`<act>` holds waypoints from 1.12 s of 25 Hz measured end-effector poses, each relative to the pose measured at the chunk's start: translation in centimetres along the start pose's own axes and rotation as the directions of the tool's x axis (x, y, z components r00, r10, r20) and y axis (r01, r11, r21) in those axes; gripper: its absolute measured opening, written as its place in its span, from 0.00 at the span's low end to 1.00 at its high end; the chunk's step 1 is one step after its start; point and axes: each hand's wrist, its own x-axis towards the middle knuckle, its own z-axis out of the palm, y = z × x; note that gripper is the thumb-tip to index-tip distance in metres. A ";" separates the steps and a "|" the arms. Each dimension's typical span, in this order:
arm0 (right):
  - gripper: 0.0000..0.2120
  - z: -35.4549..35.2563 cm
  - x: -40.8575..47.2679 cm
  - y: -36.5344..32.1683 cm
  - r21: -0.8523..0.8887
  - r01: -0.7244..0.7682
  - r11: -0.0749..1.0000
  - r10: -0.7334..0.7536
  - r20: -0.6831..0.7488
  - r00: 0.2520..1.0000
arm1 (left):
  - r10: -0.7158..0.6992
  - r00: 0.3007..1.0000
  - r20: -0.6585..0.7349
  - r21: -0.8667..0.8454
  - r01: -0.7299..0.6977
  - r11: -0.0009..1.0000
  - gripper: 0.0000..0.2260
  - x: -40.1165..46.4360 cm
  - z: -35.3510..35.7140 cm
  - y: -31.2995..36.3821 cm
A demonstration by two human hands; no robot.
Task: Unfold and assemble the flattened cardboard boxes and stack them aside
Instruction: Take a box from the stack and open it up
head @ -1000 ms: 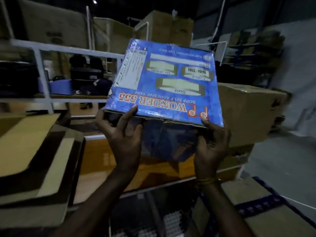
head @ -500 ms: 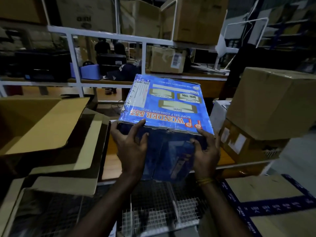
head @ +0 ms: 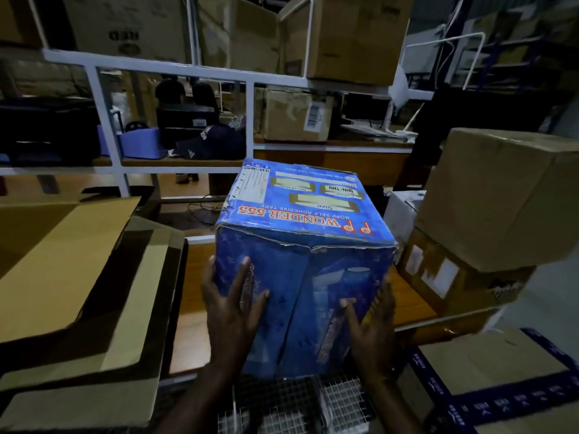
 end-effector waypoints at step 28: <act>0.28 9.0 16.9 -0.4 -0.474 0.020 0.880 0.177 0.366 0.914 | -0.480 0.822 0.307 0.600 0.224 0.768 0.25 14.9 7.3 -2.5</act>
